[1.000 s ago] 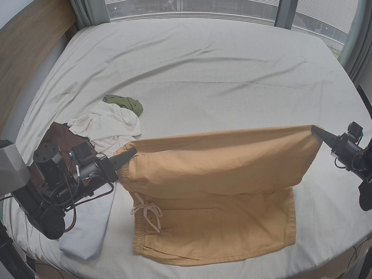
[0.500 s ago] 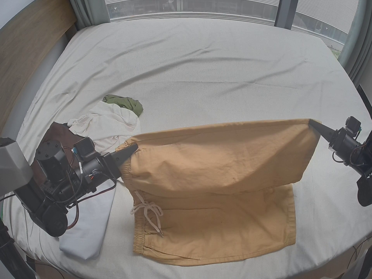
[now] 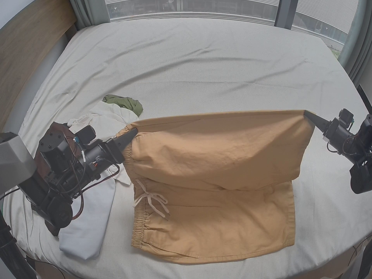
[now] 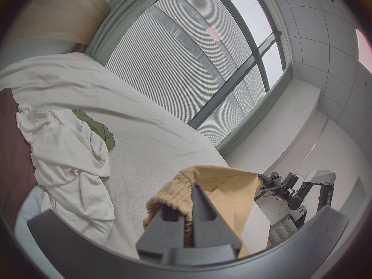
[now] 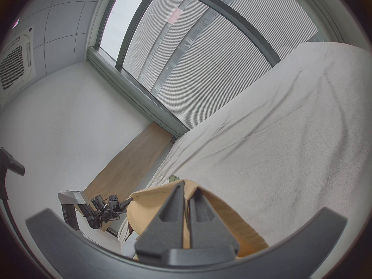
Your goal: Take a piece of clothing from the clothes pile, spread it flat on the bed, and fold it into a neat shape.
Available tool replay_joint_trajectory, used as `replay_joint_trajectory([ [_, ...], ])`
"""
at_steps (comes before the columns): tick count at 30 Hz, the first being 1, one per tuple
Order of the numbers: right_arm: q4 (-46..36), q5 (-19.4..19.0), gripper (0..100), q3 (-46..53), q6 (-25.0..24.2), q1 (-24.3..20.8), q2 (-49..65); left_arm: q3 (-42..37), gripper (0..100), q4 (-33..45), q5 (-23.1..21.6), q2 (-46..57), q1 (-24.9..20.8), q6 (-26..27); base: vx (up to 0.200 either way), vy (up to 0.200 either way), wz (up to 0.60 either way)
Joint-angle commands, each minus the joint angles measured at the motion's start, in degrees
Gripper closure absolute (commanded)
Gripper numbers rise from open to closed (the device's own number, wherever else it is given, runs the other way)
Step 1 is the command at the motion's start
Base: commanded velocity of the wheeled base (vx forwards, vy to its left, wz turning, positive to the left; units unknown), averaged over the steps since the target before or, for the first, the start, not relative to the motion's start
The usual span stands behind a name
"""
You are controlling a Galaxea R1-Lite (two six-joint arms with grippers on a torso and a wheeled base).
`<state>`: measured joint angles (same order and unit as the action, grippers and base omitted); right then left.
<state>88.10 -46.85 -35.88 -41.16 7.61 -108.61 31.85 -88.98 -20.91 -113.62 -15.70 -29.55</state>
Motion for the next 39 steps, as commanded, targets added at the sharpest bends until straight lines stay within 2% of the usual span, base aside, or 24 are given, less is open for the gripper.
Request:
replay_joint_trajectory([
  [1, 0.0, 0.0, 100, -3.6, -0.2, -0.2, -4.3, 1.6, 100, -0.2, 0.5, -2.4, 0.2, 0.0, 0.0, 0.0, 0.0],
  [5, -0.6, 0.0, 100, -7.9, -0.2, -0.8, -7.1, 2.7, 100, -0.1, 0.9, -4.1, 0.3, 0.0, 0.0, 0.0, 0.0],
  [14, -1.5, 1.0, 100, -14.0, -1.2, -1.9, -11.5, 6.1, 100, -0.2, 6.0, -6.4, 0.2, -0.4, 0.0, 0.0, 0.0],
  [22, -1.7, 1.8, 100, -20.0, -3.2, -3.0, -15.1, 7.2, 100, -0.1, 6.4, -7.7, 0.5, -0.5, 0.0, 0.0, 0.0],
  [32, -3.6, 1.9, 100, -24.5, -3.1, -3.4, -17.4, 9.8, 100, -0.1, 8.6, -11.5, 1.3, -0.8, 0.0, 0.0, 0.0],
  [39, -3.8, 1.8, 100, -26.4, -3.1, -3.3, -18.7, 10.4, 100, -0.1, 8.3, -11.8, 1.5, -0.9, 0.0, 0.0, 0.0],
])
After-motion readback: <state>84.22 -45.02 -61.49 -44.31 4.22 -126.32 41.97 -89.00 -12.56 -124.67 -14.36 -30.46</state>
